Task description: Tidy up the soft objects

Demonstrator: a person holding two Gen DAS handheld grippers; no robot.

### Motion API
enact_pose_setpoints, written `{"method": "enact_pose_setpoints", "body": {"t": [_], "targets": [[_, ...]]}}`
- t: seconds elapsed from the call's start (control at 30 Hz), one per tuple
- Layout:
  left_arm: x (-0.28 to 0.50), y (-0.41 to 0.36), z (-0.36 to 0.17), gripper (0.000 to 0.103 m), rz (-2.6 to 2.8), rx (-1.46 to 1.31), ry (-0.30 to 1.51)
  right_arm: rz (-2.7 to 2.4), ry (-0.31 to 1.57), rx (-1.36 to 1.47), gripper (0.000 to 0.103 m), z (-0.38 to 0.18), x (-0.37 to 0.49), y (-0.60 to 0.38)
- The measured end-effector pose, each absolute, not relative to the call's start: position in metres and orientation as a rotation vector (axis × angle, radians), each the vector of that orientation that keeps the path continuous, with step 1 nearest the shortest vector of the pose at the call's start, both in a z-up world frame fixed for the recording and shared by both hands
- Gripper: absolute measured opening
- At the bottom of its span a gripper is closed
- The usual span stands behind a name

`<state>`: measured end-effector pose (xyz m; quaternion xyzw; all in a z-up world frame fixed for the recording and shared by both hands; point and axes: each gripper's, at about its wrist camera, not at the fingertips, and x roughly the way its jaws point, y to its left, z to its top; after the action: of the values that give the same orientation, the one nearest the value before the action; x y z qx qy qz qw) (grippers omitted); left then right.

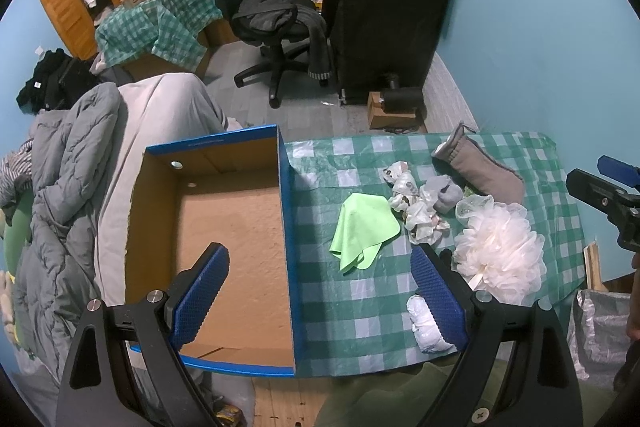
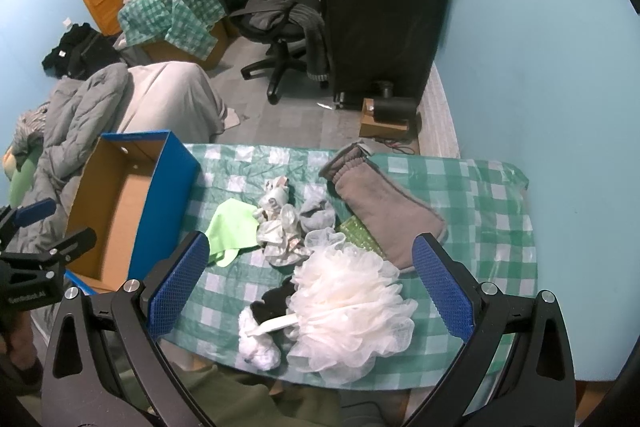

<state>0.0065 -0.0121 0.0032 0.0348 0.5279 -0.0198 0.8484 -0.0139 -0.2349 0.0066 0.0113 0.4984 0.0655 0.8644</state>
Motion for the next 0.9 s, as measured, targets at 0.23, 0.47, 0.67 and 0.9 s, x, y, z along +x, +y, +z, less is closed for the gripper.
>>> {"method": "enact_pose_setpoints", "body": {"t": [0.23,0.47,0.67,0.9], "targets": [[0.0062,-0.0120,0.0029,0.093,-0.041,0.072,1.113,0.141,1.046,0.025,0.101,0.0054,-0.0130,-0.2347],[0.0062,-0.0120,0.0028,0.093,-0.042,0.073,1.114,0.142,1.048,0.027,0.101,0.0054,-0.0127,-0.2353],[0.0061,-0.0125,0.0026,0.093,-0.041,0.072,1.114,0.144,1.049,0.029,0.101,0.0042,-0.0125,-0.2358],[0.0069,-0.0142,0.0026,0.093,-0.041,0.070,1.118,0.145,1.050,0.030,0.101,0.0046,-0.0126,-0.2356]]}}
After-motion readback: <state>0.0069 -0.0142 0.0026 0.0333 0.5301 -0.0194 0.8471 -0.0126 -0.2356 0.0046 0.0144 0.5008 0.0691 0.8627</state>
